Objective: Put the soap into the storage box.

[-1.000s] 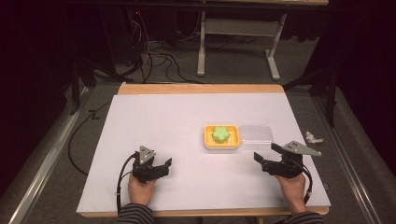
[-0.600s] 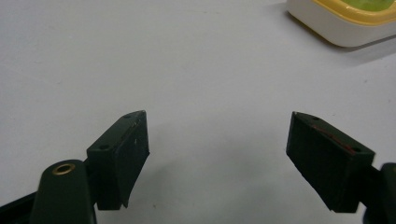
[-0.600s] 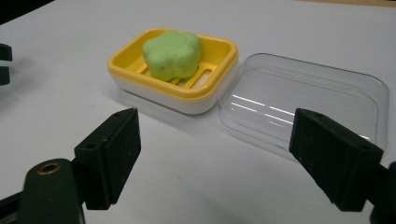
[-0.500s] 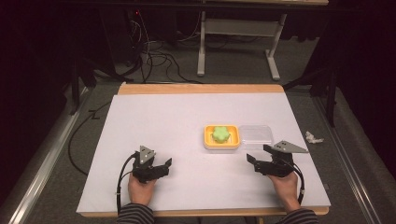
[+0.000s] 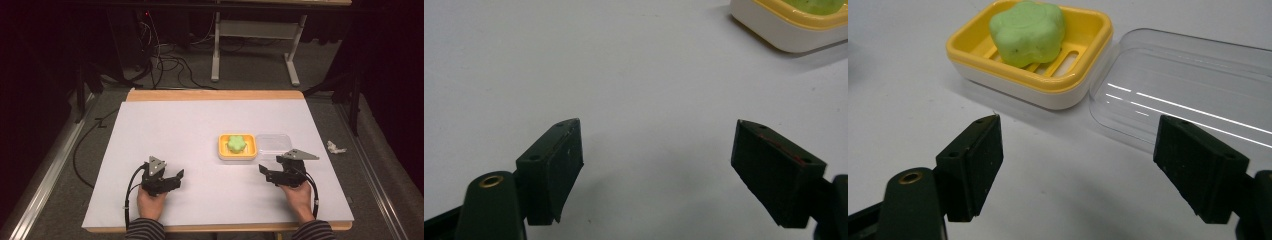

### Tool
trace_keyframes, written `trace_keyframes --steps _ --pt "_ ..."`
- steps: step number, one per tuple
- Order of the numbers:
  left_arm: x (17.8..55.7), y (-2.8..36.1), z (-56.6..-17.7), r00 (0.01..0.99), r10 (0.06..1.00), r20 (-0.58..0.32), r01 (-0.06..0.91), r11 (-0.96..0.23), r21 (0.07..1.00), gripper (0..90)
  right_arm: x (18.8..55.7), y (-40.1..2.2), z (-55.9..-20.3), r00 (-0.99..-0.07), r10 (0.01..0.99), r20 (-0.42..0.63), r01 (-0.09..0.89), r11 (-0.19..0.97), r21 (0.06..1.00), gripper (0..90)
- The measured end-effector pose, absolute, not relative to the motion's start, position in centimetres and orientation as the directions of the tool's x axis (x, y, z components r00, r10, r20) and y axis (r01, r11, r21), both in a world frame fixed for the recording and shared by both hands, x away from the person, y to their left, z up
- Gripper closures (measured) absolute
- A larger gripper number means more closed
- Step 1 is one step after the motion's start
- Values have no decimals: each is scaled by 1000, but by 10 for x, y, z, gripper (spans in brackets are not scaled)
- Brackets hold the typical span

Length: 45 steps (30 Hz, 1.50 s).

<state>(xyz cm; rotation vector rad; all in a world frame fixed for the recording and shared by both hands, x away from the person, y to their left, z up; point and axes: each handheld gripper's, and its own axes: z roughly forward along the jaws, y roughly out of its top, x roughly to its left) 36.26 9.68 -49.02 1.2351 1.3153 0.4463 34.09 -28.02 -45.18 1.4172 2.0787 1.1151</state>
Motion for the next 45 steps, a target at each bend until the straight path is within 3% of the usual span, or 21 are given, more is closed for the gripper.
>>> trace_keyframes --steps 15,45 --pt "362 97 -490 284 836 -471 373 356 857 214 350 -275 -459 -404 905 132 624 167 763 212" --pt "363 96 -491 282 837 -469 375 354 857 209 357 -264 -480 -405 912 72 632 223 742 217"
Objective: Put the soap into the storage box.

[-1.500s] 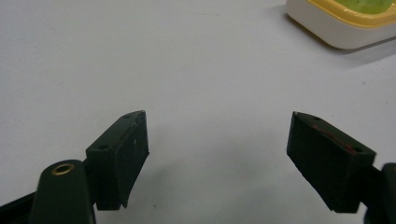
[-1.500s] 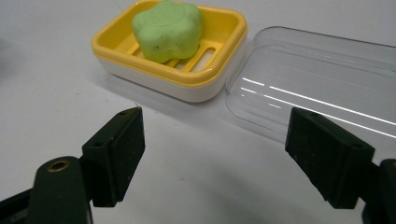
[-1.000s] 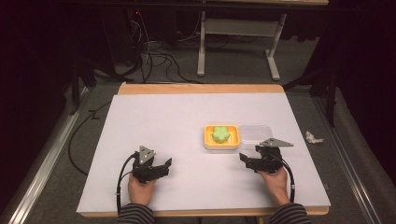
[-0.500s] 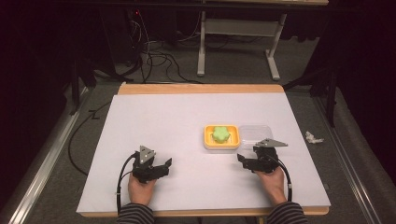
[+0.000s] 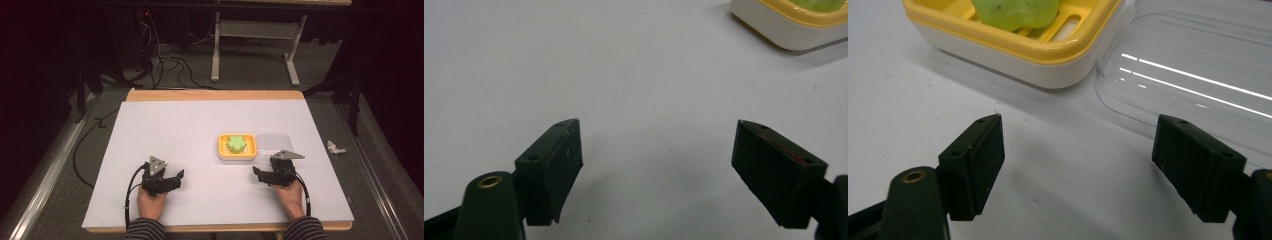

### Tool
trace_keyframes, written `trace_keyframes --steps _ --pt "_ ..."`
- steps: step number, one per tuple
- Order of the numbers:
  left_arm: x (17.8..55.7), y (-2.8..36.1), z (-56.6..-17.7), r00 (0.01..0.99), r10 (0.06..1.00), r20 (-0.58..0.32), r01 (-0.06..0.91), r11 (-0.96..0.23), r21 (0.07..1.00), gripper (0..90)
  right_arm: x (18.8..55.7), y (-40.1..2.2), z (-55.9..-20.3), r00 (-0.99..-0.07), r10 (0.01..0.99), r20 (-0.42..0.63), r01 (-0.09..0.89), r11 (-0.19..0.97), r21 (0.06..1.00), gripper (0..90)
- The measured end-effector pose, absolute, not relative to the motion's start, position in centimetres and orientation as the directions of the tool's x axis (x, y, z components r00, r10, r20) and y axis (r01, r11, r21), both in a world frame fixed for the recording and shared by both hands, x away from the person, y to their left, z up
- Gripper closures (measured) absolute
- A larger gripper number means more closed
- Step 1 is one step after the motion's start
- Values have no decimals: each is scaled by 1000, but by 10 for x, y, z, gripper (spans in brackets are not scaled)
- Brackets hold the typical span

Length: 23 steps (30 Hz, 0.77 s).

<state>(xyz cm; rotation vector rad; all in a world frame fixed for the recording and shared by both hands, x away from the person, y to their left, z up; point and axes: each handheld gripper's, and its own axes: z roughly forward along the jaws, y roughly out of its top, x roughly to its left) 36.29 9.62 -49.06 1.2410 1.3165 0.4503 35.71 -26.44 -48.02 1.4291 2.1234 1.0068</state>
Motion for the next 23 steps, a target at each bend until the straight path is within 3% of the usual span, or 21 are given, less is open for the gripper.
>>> trace_keyframes --steps 23 --pt "363 96 -491 279 837 -472 375 357 855 208 352 -262 -481 -425 904 39 604 251 756 224"
